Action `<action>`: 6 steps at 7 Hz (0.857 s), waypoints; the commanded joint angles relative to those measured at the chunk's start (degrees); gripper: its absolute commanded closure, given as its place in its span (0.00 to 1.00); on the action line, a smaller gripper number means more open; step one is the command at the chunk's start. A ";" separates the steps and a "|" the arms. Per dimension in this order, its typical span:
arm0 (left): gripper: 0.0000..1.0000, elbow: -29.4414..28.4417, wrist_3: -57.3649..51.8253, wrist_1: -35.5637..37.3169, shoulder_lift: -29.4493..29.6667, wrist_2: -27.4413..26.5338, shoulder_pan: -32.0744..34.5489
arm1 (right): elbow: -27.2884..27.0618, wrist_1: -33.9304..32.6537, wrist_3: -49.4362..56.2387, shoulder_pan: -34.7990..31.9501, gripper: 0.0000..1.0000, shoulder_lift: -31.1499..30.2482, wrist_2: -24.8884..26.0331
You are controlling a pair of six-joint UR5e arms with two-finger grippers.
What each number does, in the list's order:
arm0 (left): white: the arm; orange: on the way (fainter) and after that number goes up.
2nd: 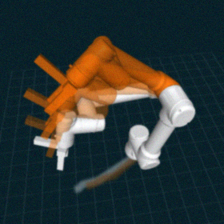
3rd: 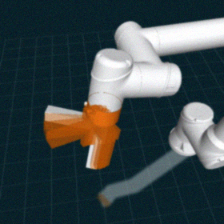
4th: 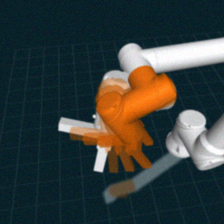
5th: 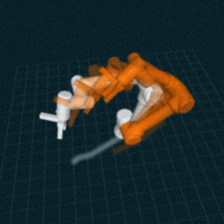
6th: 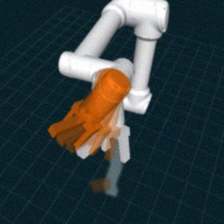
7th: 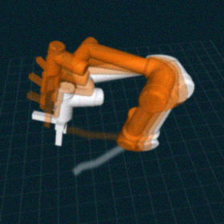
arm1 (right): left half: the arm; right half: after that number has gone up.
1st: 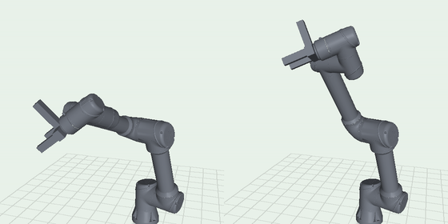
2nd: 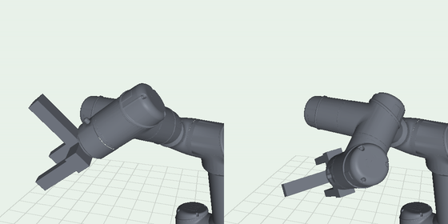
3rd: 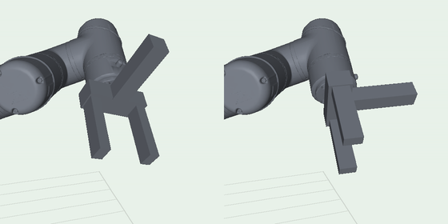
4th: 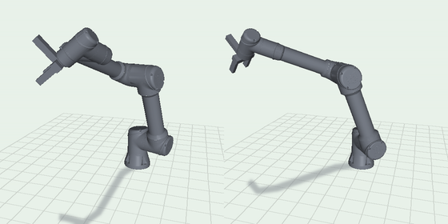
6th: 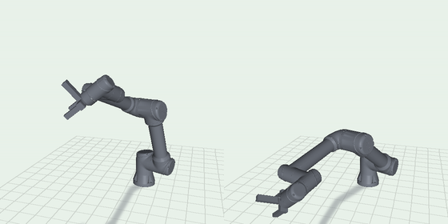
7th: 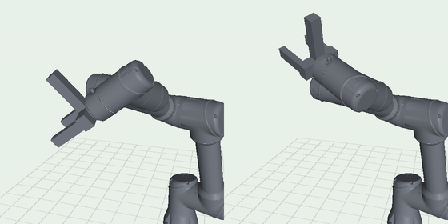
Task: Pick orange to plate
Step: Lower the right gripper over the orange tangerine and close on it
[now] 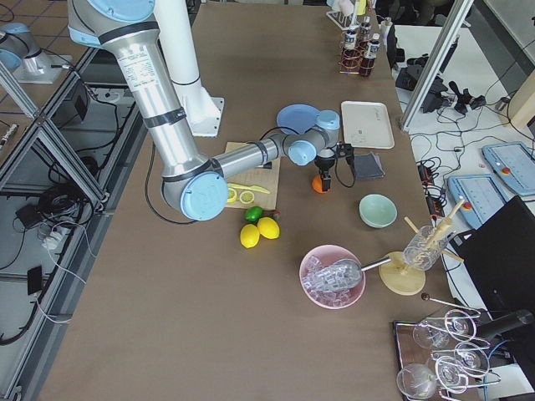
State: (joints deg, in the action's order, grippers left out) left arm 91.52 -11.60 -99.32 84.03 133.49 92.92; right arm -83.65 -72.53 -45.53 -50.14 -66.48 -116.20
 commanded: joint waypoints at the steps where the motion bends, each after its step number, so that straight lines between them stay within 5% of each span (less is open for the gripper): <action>1: 0.01 -0.02 0.00 -0.09 -0.09 0.19 -0.02 | 0.06 0.02 0.00 0.30 0.01 0.12 0.63; 3: 0.01 -0.02 0.00 -0.09 -0.09 0.19 -0.02 | 0.67 0.02 -0.35 1.27 0.13 0.38 2.46; 5: 0.01 -0.02 0.00 -0.09 -0.09 0.19 -0.02 | 0.59 0.02 -3.51 1.80 0.83 0.04 2.47; 6: 0.01 -0.02 0.00 -0.09 0.00 0.19 -0.02 | -1.06 -0.07 -4.99 1.80 1.00 0.91 2.04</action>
State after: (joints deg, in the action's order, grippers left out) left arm 91.49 -11.60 -99.40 83.95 133.68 92.90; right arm -83.38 -72.55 -48.94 -48.42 -66.20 -113.90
